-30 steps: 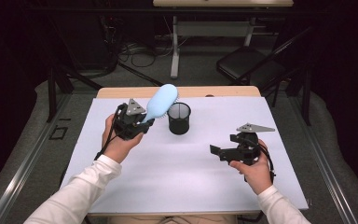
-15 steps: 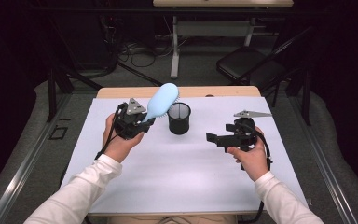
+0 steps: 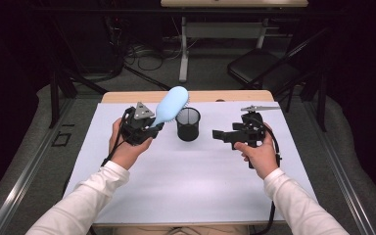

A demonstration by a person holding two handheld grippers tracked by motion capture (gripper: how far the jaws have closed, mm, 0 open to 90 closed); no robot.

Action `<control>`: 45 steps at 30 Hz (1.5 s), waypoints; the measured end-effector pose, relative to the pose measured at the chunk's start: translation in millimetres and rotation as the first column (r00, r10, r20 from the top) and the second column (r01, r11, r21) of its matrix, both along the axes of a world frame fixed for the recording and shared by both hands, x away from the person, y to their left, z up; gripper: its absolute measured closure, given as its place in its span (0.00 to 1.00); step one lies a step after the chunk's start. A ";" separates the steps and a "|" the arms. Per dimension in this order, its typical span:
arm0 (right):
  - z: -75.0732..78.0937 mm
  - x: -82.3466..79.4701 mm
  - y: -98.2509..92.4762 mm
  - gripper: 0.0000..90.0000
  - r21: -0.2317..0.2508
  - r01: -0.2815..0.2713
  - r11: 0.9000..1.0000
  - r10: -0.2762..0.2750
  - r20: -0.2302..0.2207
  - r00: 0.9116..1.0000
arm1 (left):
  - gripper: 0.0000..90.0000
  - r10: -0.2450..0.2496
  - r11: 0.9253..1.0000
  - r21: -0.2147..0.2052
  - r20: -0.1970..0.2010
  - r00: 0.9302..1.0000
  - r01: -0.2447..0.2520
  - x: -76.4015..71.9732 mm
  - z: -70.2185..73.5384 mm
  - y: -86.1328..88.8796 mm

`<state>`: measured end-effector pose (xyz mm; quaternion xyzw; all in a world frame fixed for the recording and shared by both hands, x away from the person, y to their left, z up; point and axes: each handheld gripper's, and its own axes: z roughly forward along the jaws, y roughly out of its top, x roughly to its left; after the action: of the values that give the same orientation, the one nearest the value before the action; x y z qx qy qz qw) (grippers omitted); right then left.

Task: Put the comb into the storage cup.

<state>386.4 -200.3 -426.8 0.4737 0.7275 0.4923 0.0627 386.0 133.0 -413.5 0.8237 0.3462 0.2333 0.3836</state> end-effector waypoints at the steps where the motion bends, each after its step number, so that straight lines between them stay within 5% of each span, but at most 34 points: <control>1: 0.5 1.5 1.0 0.00 -0.001 0.000 1.000 0.000 -0.003 1.000 | 0.77 0.000 1.000 0.000 0.000 1.000 0.000 0.0 0.0 0.0; 26: 12.8 33.1 30.8 0.00 0.022 -0.036 0.999 0.037 -0.047 0.998 | 0.77 0.001 1.000 -0.012 0.002 1.000 -0.001 4.0 -2.9 -3.7; 45: 20.5 53.6 46.1 0.02 0.111 -0.027 0.994 0.037 -0.093 0.995 | 0.77 -0.017 0.999 -0.031 0.003 1.000 0.017 4.0 -7.1 -16.4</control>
<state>440.1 -154.2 -406.3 0.4877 0.7092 0.5091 -0.0060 390.0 116.6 -420.6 0.8203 0.3425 0.2257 0.3986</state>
